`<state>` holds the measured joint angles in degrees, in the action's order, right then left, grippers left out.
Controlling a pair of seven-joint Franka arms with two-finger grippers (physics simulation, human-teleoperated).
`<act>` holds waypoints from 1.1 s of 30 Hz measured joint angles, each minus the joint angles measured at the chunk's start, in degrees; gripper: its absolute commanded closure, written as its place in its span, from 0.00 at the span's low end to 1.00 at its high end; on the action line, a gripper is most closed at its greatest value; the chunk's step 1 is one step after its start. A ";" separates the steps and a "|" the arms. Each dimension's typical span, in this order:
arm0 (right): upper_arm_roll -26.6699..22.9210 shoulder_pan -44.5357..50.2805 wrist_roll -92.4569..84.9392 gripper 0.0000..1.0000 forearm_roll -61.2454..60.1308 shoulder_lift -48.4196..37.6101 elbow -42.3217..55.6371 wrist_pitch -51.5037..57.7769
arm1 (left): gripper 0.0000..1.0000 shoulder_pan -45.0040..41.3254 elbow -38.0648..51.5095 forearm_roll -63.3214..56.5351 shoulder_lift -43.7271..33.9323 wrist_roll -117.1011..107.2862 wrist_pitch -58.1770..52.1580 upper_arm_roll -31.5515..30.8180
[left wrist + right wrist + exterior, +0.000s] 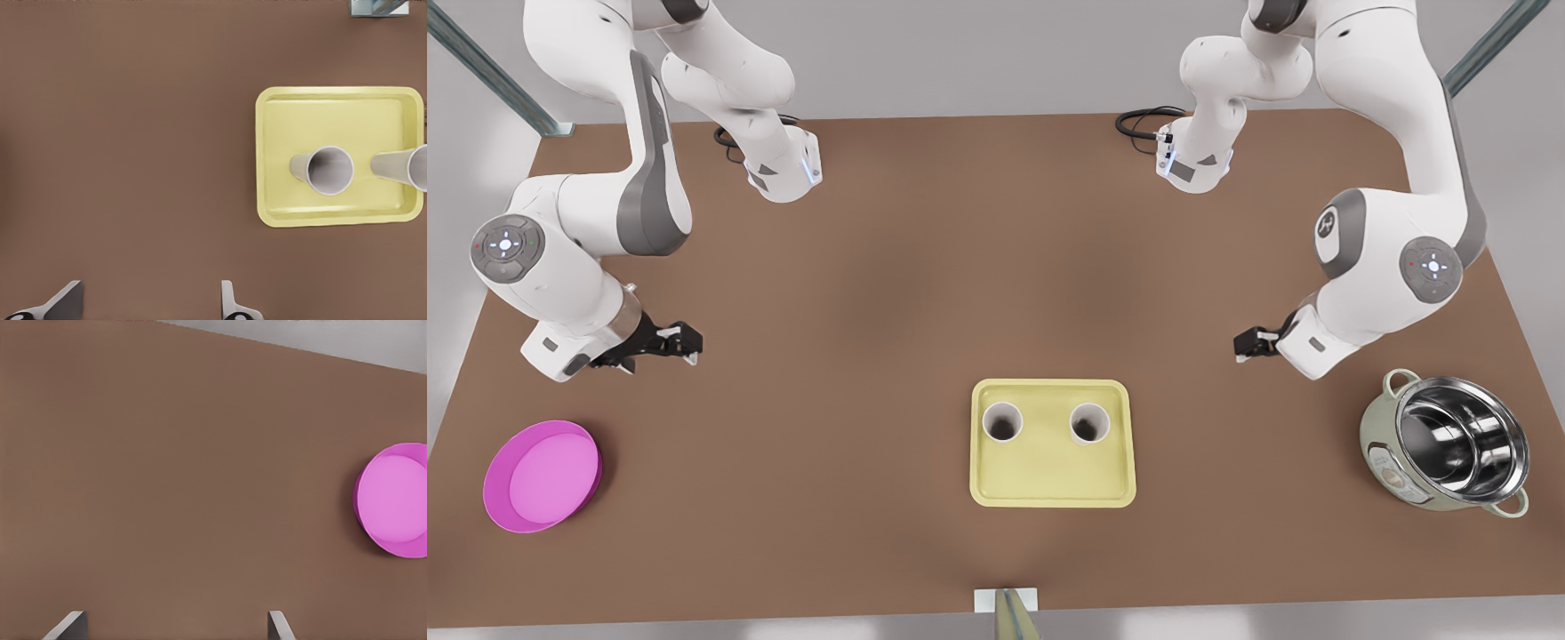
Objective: Use the left arm to pick up the white IKEA cup from the tray and place it on the middle-left position; use the right arm to pick up the white IKEA cup from the tray and place it on the middle-right position
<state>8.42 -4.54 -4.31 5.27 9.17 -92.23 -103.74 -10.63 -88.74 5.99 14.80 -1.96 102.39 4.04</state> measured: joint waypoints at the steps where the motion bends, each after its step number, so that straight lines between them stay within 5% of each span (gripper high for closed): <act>1: 0.00 0.01 -0.08 0.00 0.01 0.02 0.00 -0.16 | 0.00 -0.04 0.09 0.05 0.06 0.01 0.37 0.00; 4: 0.53 0.77 -0.24 0.00 -0.08 1.05 0.70 -0.19 | 0.00 -1.94 1.48 1.31 2.18 -0.57 1.15 0.06; 9: 0.97 16.46 4.89 0.00 -0.16 9.57 11.82 3.89 | 0.00 -14.78 9.43 0.16 13.44 -5.24 1.97 -0.02; 15: 2.77 24.83 16.81 0.00 -0.28 21.03 22.99 5.26 | 0.00 -17.29 11.57 -0.37 23.46 -10.55 7.26 0.26; 33: 7.91 29.89 37.17 0.00 -1.83 41.90 31.02 -21.95 | 0.00 -18.28 13.87 -2.92 33.23 -17.69 18.11 0.35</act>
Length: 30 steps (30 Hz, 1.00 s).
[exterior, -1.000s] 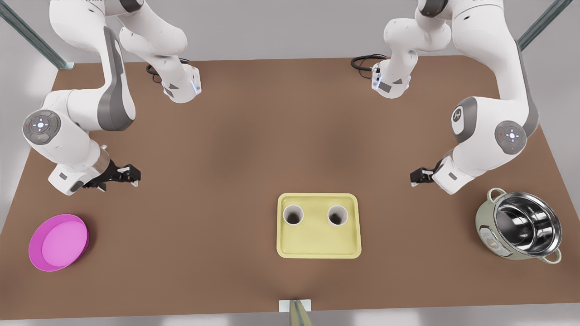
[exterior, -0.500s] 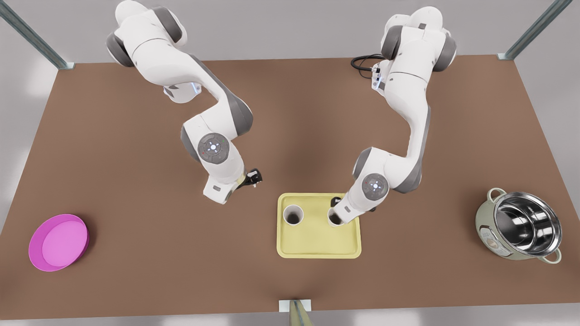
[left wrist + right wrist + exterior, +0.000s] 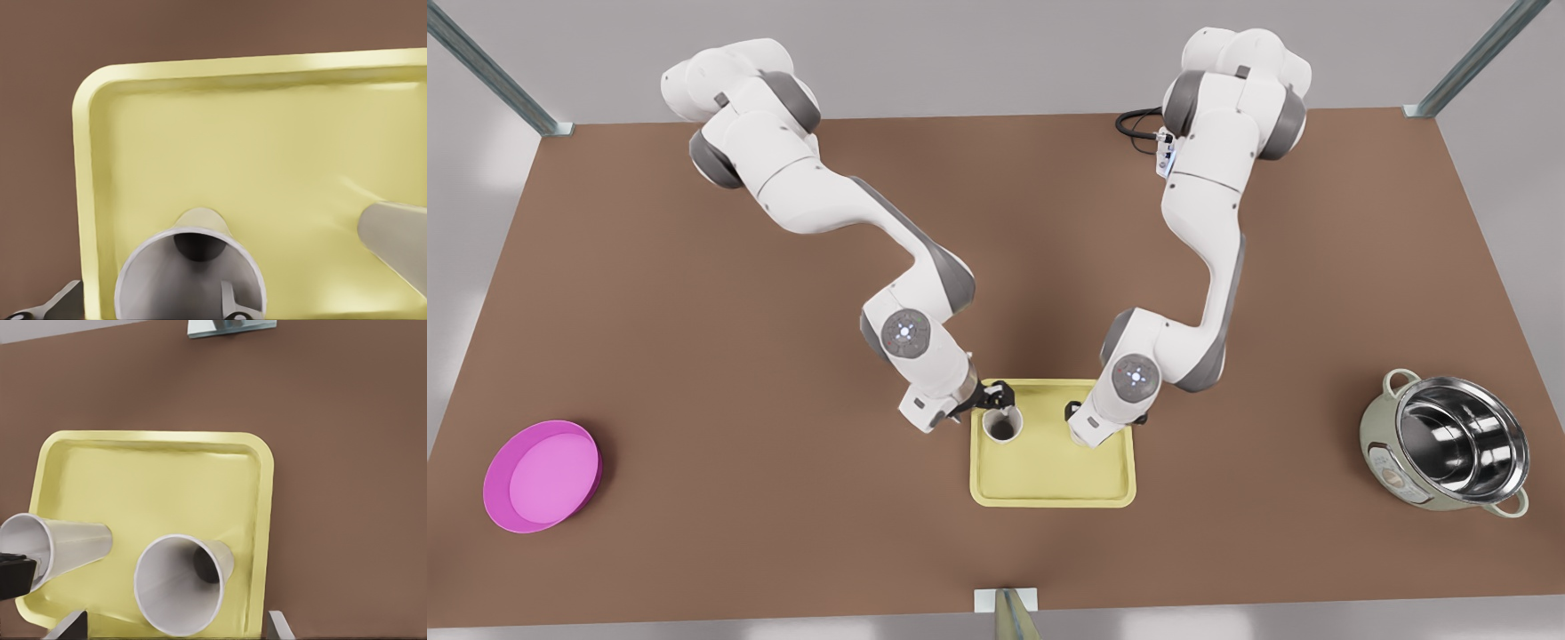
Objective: Use the left arm to pick up the white IKEA cup from the tray and place it on the middle-left position; use the right arm to pick up the white IKEA cup from the tray and place it on the middle-right position
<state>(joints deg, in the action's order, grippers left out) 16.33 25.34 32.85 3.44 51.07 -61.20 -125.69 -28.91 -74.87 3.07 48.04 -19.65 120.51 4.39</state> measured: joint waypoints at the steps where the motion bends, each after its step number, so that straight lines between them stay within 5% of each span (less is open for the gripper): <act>1: -0.20 0.57 0.58 0.00 -0.03 0.43 0.03 0.35 | 0.00 0.00 -0.06 -0.23 0.36 -0.22 0.10 -0.03; 3: -0.72 1.12 1.65 0.00 -0.08 0.88 0.03 1.63 | 0.01 -0.01 -0.08 -0.44 0.80 -0.63 0.33 -0.07; 5: -2.73 1.71 2.61 0.00 -0.07 1.20 0.07 2.90 | 0.18 0.01 0.05 -0.39 0.88 -1.03 0.53 -0.08; 8: -6.00 1.95 3.71 0.00 -0.08 1.31 0.08 4.26 | 0.61 0.18 0.48 -0.27 0.89 -1.60 0.73 -0.08; 12: -6.14 2.00 4.96 0.00 -0.73 2.88 1.34 5.13 | 0.84 0.25 0.81 -0.39 0.53 -2.44 0.58 -0.09; 18: -4.79 2.12 6.80 0.00 -1.97 5.50 4.00 5.25 | 0.85 1.52 2.18 -0.98 -0.45 -3.75 -0.64 0.38; 25: -4.92 2.78 8.31 0.00 -2.21 7.04 4.13 4.53 | 0.84 19.28 4.84 4.21 -4.28 -2.70 -6.92 0.44; 30: -5.02 2.95 8.97 0.04 -2.18 8.65 4.13 4.00 | 0.84 22.09 4.39 5.69 -0.86 2.35 -7.09 0.97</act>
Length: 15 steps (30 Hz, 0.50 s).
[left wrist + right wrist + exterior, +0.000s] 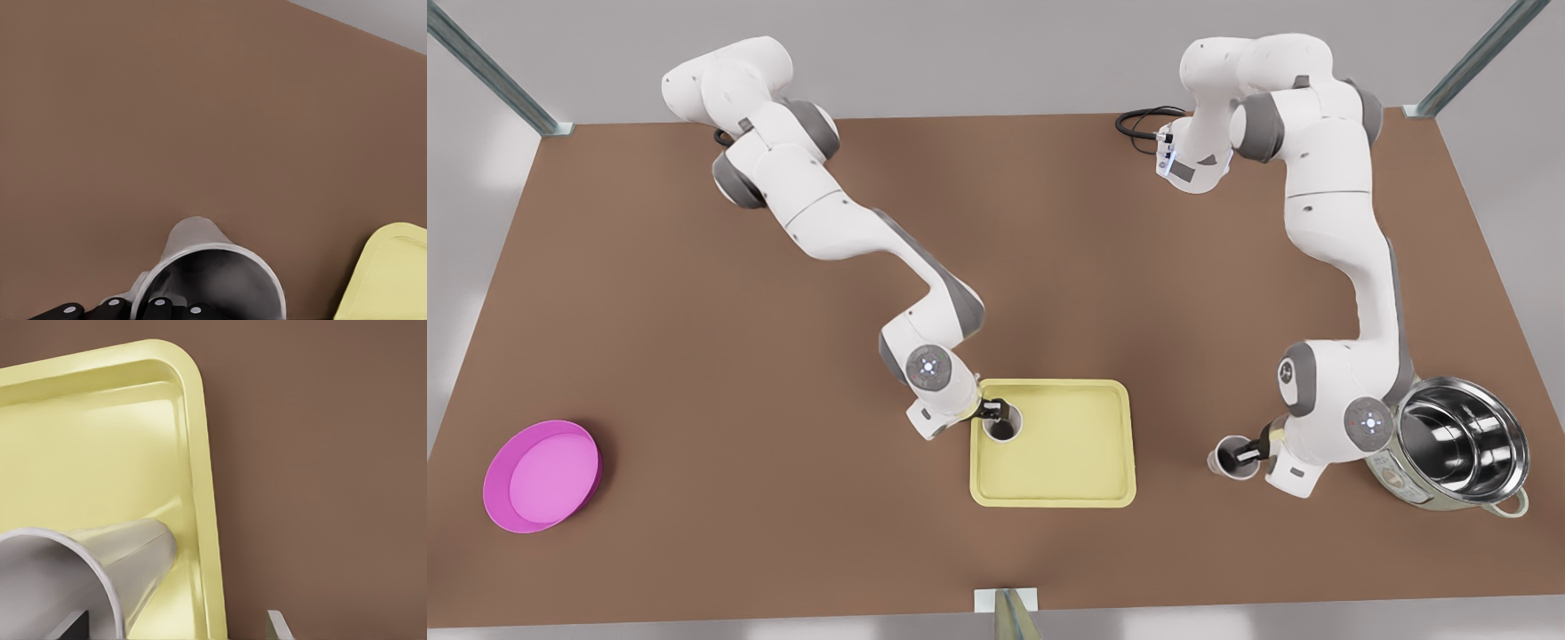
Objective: Use the left arm to pick up the white IKEA cup from the tray and place it on the middle-left position; use the right arm to pick up the white IKEA cup from the tray and place it on the middle-right position
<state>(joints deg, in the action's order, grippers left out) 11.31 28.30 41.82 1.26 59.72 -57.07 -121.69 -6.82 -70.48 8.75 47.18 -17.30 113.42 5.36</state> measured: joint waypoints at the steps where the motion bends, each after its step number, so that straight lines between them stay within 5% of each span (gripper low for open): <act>1: 0.01 0.00 0.10 0.05 0.02 0.38 0.00 -0.07 | 0.84 -0.02 -0.06 0.15 0.81 1.05 0.00 -0.05; 3: 0.08 0.17 0.29 0.24 0.02 0.81 0.04 -0.36 | 0.84 -0.03 -0.11 0.41 1.59 2.99 0.05 -0.12; 5: 0.31 0.32 0.42 0.53 -0.09 0.95 0.07 -0.73 | 0.84 -0.04 -0.12 0.72 1.92 4.69 0.12 -0.27; 7: 0.40 0.34 0.23 0.79 -0.53 1.00 0.07 -1.17 | 0.74 -0.04 -0.12 0.96 2.25 6.27 0.18 -0.34; 8: 0.46 0.29 -0.01 0.87 -0.88 1.00 0.07 -1.42 | 0.08 -0.03 -0.12 1.18 2.32 7.08 0.20 -0.34; 9: 0.68 0.15 -0.27 0.96 -1.17 0.97 0.07 -1.60 | 0.00 -0.03 -0.09 1.53 2.31 7.92 0.24 -0.34; 15: 4.21 -5.41 -2.28 1.00 -1.37 -5.44 0.16 3.30 | 0.00 -0.05 -0.04 3.59 2.29 13.34 0.45 -0.31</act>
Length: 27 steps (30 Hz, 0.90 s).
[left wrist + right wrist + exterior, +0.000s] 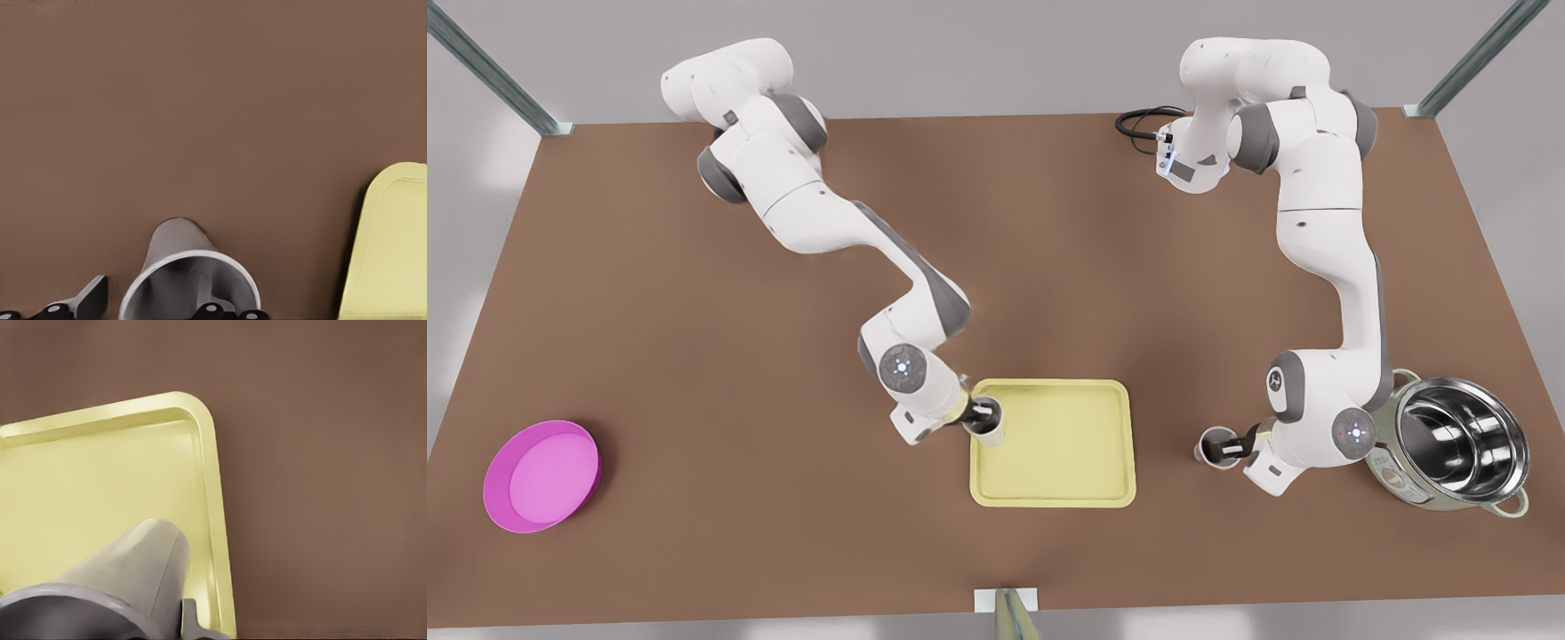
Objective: Use the left arm to pick up the white IKEA cup from the tray and place it on the middle-left position; use the right arm to pick up the white IKEA cup from the tray and place it on the middle-right position
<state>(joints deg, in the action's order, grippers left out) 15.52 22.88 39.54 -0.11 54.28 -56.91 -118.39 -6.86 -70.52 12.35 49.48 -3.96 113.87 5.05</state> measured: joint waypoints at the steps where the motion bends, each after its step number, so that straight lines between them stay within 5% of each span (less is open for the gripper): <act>1: 2.07 -2.34 -0.46 1.00 0.01 -1.40 -0.02 1.95 | 0.00 0.00 0.00 -0.27 0.00 0.55 -0.01 -0.01; 11: -0.24 -13.75 -13.15 1.00 2.43 -3.51 -0.63 23.99 | 0.00 -0.05 0.31 -2.87 -1.28 4.20 -0.86 2.05; 14: -0.29 -15.04 -16.96 1.00 2.41 -0.60 -0.63 27.96 | 0.00 0.18 -0.32 -3.74 -18.54 5.28 -8.16 2.97; 17: -0.08 -16.15 -20.28 1.00 0.86 1.76 -0.59 28.89 | 0.00 -0.69 -15.96 -5.15 -37.26 5.58 -11.06 2.22; 27: 0.67 -17.08 -28.18 1.00 -2.02 2.59 -0.50 23.33 | 0.00 -2.03 -12.00 -6.38 -34.61 5.76 -15.26 1.89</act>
<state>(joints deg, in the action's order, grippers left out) 16.19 5.81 11.36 -2.13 56.87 -57.41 -95.06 -8.90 -82.52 5.96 14.87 1.80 98.61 6.94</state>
